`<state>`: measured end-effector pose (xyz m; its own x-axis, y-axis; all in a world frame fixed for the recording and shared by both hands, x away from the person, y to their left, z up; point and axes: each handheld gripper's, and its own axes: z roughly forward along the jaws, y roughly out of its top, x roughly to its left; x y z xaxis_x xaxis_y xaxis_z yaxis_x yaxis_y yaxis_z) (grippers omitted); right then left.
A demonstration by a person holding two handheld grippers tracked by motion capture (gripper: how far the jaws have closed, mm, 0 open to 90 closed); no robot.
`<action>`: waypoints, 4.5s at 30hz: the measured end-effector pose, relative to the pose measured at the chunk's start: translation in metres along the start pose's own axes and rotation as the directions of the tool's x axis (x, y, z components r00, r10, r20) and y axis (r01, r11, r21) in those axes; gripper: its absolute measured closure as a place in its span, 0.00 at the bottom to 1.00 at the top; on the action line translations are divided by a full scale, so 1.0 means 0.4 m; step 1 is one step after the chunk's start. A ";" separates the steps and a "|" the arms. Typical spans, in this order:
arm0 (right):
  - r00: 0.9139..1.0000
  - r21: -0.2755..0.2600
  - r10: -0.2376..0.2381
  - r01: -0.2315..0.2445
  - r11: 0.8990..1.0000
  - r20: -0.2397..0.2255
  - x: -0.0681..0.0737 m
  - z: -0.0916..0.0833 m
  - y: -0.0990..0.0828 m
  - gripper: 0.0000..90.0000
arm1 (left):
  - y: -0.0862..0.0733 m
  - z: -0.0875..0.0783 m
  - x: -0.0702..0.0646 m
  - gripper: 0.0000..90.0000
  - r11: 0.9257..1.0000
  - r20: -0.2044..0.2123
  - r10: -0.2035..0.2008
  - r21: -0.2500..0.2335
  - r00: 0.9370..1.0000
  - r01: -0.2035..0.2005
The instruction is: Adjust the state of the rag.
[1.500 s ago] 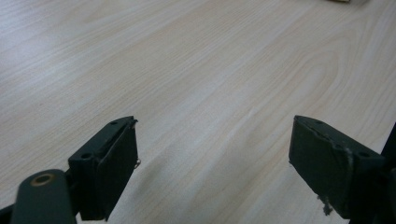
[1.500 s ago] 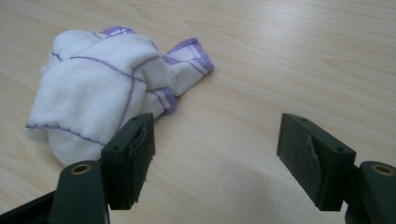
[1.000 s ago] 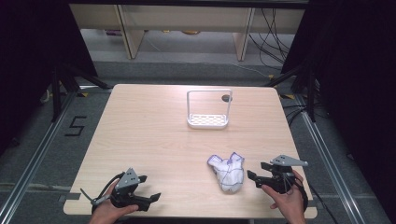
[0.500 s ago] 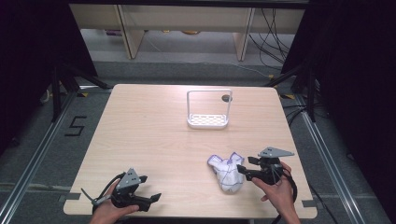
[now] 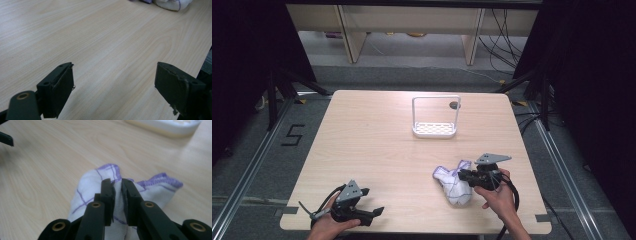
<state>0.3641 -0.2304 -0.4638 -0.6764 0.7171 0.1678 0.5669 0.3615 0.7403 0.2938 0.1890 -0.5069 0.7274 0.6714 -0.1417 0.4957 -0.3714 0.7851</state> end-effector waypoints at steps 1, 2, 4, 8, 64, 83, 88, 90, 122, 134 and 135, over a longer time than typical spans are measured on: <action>1.000 0.001 -0.002 0.002 1.000 -0.004 0.007 -0.004 0.008 0.91 | 0.000 0.002 -0.002 0.17 1.000 0.000 -0.015 -0.015 1.000 0.015; 1.000 -0.008 -0.027 0.027 1.000 -0.007 0.012 -0.007 0.021 0.91 | 0.000 0.002 -0.001 0.17 1.000 -0.001 -0.012 -0.014 1.000 0.012; 0.998 -0.038 -0.070 0.070 0.997 0.001 0.023 -0.014 0.053 0.92 | 0.001 -0.001 0.005 0.17 1.000 -0.009 0.001 -0.001 1.000 -0.001; 0.992 -0.097 -0.125 0.125 0.987 0.008 0.048 -0.020 0.126 0.92 | 0.000 -0.002 0.007 0.17 0.999 -0.008 -0.027 -0.025 1.000 0.026; 0.982 0.155 -0.179 0.185 0.970 -0.052 0.085 0.120 0.073 0.52 | 0.115 0.048 0.075 0.36 0.979 0.090 -0.184 -0.073 0.979 0.191; 0.956 0.033 -0.253 0.260 0.965 -0.151 0.113 0.003 0.093 0.96 | 0.164 0.029 0.029 0.96 0.991 0.102 -0.029 -0.129 0.994 0.043; 0.944 -0.057 -0.291 0.286 0.957 -0.154 0.144 -0.091 0.130 0.96 | 0.213 -0.050 -0.003 0.96 0.982 0.146 0.006 -0.188 0.989 0.022; 0.942 -0.083 -0.304 0.294 0.952 -0.145 0.155 -0.127 0.149 0.96 | 0.240 -0.082 -0.017 0.96 0.979 0.155 0.024 -0.201 0.988 0.008; 0.965 0.174 -0.261 0.260 0.950 -0.019 -0.004 0.317 0.319 0.95 | 0.222 0.109 0.223 0.95 0.994 -0.095 -0.100 -0.044 0.990 0.096; 0.976 0.053 -0.219 0.218 0.974 0.004 0.032 0.218 0.324 0.65 | 0.181 0.076 0.257 0.60 0.984 -0.145 -0.180 -0.028 0.973 0.178; 0.968 0.070 -0.250 0.250 0.966 -0.012 0.030 0.201 0.314 0.65 | 0.175 0.059 0.240 0.57 0.984 -0.147 -0.180 -0.029 0.973 0.178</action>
<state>0.4650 -0.1284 -0.4213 -0.8022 0.5969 -0.0148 0.4112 0.5702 0.7112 0.4095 0.2122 -0.4798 0.5482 0.8143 -0.1906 0.6035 -0.2274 0.7642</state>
